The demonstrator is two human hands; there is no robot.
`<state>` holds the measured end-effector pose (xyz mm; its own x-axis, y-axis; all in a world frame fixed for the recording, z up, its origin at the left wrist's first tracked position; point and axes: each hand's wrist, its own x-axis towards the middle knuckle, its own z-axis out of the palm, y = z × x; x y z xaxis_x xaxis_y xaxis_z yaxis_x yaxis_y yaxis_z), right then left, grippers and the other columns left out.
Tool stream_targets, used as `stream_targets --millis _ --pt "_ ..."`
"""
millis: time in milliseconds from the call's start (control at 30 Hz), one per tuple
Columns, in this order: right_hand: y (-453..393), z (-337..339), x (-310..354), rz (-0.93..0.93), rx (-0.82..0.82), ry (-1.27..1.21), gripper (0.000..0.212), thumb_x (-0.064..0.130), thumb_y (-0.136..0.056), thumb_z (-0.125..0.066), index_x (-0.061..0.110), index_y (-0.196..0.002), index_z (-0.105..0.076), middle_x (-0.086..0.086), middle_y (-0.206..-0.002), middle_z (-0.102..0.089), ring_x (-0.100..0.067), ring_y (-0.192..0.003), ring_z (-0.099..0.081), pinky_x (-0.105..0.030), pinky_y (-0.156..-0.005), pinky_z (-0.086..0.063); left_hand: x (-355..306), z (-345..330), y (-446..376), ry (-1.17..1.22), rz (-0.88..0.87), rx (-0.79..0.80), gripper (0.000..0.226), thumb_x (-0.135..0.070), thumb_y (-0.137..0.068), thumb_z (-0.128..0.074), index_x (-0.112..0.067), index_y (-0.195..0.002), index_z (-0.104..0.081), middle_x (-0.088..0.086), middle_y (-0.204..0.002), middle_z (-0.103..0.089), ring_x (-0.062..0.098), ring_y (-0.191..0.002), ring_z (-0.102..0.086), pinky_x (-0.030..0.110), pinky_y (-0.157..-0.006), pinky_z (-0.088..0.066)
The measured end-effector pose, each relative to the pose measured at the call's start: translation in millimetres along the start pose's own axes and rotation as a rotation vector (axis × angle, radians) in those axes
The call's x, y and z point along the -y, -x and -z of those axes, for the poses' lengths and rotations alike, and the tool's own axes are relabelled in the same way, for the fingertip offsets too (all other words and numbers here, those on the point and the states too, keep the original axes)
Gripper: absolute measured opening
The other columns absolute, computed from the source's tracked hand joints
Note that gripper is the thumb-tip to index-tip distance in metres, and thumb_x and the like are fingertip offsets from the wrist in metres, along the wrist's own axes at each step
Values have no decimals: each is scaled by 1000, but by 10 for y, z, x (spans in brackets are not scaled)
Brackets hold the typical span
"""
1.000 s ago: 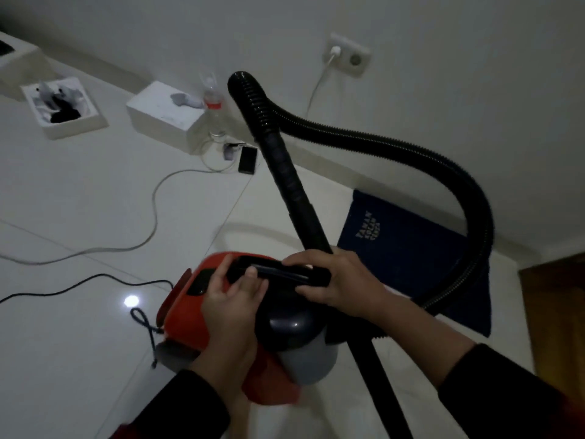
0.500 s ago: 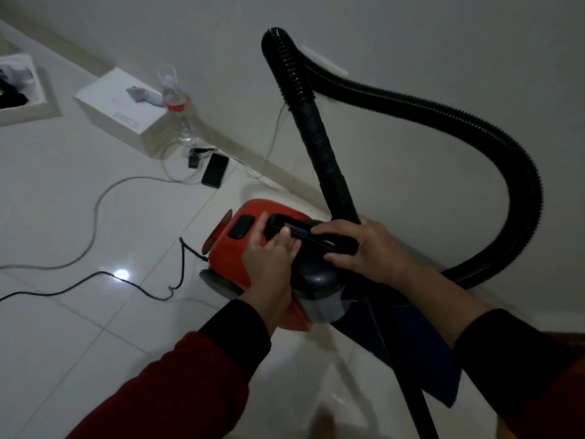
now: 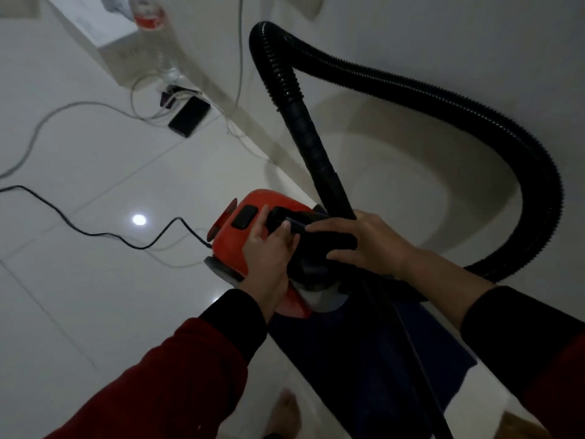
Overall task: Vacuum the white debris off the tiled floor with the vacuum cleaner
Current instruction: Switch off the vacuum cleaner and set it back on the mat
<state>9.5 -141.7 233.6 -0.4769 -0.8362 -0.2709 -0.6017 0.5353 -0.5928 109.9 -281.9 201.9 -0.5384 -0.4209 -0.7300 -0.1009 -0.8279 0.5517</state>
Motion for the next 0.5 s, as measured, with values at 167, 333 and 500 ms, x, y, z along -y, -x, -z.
stream_targets --millis 167,333,500 --pt "29 -400 -827 48 134 19 63 22 -80 -74 46 -133 -50 -7 -132 -54 -22 -119 -54 -41 -98 -48 713 9 -404 -42 26 -52 51 -1 -94 -51 -25 -138 -46 14 -123 -61 14 -89 -62 15 -60 -55" --pt "9 -772 -1341 64 153 -22 65 11 -81 -74 37 -135 -52 -12 -134 -52 -24 -122 -51 -38 -104 -43 1224 122 -764 -74 32 -90 49 -2 -93 -52 -27 -136 -47 19 -134 -54 10 -80 -60 13 -62 -55" --pt "-13 -1124 -1642 30 171 -50 75 10 -78 -77 46 -135 -44 -12 -133 -49 -22 -124 -48 -31 -106 -39 1549 334 -980 -69 53 -109 53 0 -93 -50 -27 -138 -45 23 -141 -47 7 -77 -57 13 -61 -54"
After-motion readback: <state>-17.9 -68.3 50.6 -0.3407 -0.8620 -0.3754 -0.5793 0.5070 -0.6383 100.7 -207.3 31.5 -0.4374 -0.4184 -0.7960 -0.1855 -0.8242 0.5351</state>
